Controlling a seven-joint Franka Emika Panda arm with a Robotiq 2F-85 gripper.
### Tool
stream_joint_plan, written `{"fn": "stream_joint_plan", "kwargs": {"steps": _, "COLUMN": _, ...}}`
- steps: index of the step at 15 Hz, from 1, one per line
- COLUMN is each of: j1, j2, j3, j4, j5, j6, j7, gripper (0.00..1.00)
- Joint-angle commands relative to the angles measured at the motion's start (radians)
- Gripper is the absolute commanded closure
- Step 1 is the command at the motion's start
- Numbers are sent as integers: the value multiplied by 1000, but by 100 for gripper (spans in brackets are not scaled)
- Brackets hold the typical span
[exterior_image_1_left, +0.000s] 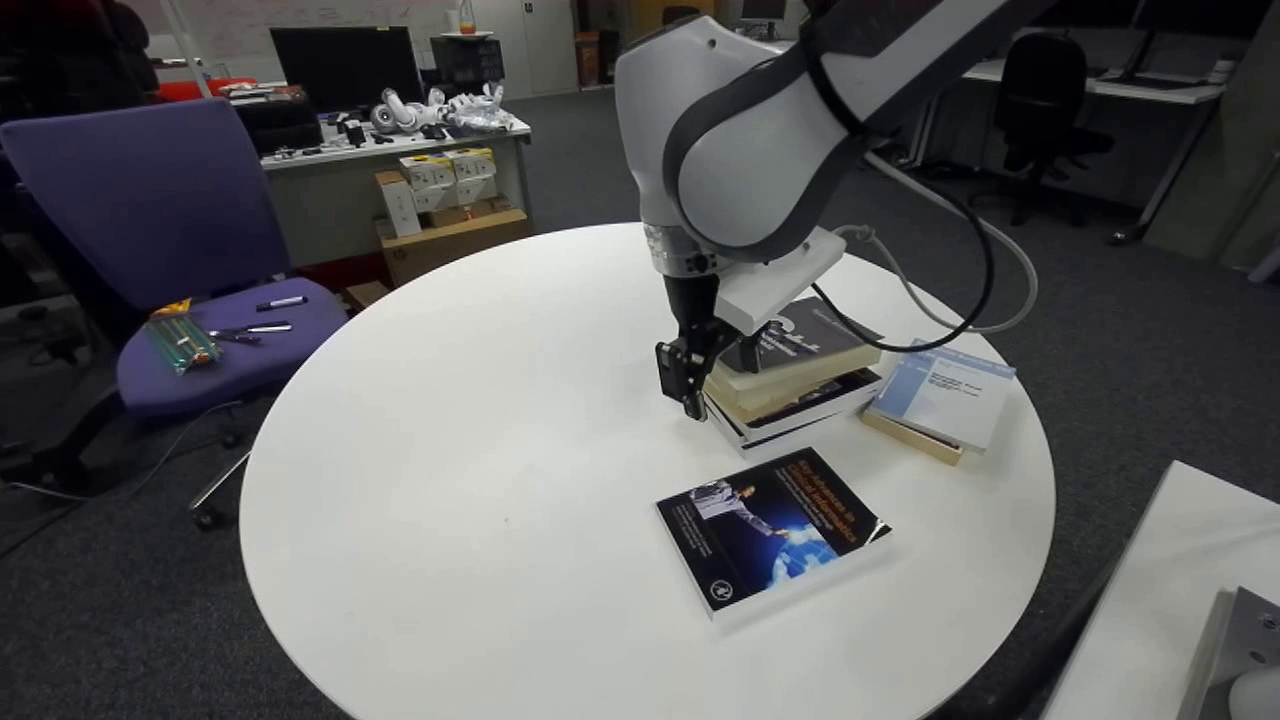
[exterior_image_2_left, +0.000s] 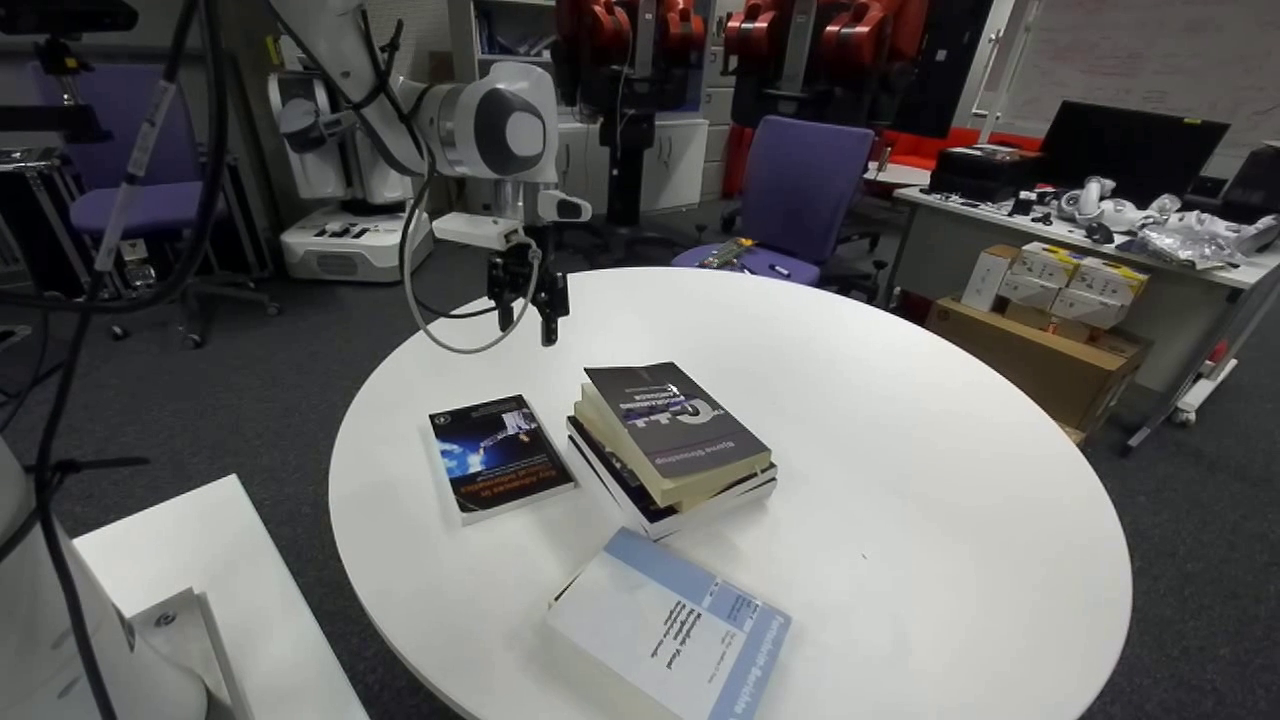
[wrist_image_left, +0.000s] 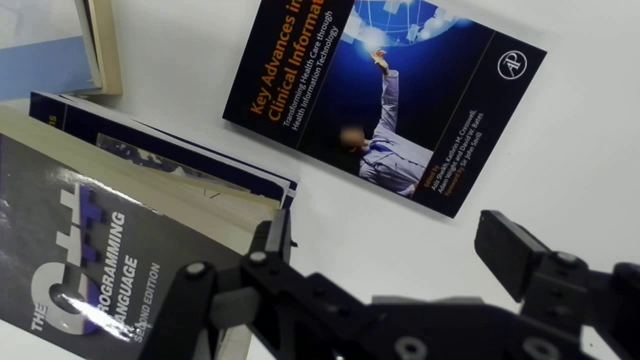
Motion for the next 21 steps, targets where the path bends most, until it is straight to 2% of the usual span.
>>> {"fn": "stream_joint_plan", "kwargs": {"steps": 1, "j1": 2, "j2": -30, "j3": 6, "j4": -70, "j5": -56, "j6": 33, "j7": -96, "gripper": 0}}
{"fn": "stream_joint_plan", "kwargs": {"steps": 4, "j1": -1, "j2": -50, "j3": 9, "j4": -137, "j5": -113, "j6": 76, "j7": -174, "gripper": 0}}
{"fn": "stream_joint_plan", "kwargs": {"steps": 9, "j1": 7, "j2": -59, "j3": 24, "j4": -286, "j5": -211, "j6": 271, "j7": -272, "gripper": 0}}
{"fn": "stream_joint_plan", "kwargs": {"steps": 11, "j1": 11, "j2": -62, "j3": 41, "j4": -346, "j5": -236, "j6": 334, "j7": -321, "gripper": 0}}
{"fn": "stream_joint_plan", "kwargs": {"steps": 13, "j1": -1, "j2": -59, "j3": 68, "j4": -393, "j5": -215, "j6": 382, "j7": -414, "gripper": 0}}
{"fn": "stream_joint_plan", "kwargs": {"steps": 15, "j1": -17, "j2": -62, "j3": 90, "j4": -414, "j5": -196, "j6": 380, "j7": -533, "gripper": 0}}
{"fn": "stream_joint_plan", "kwargs": {"steps": 16, "j1": 1, "j2": -68, "j3": 69, "j4": -402, "j5": -233, "j6": 332, "j7": -489, "gripper": 0}}
{"fn": "stream_joint_plan", "kwargs": {"steps": 17, "j1": 8, "j2": -10, "j3": 73, "j4": -369, "j5": -207, "j6": 354, "j7": -454, "gripper": 0}}
{"fn": "stream_joint_plan", "kwargs": {"steps": 21, "j1": 6, "j2": -14, "j3": 72, "j4": -371, "j5": -213, "j6": 350, "j7": -467, "gripper": 0}}
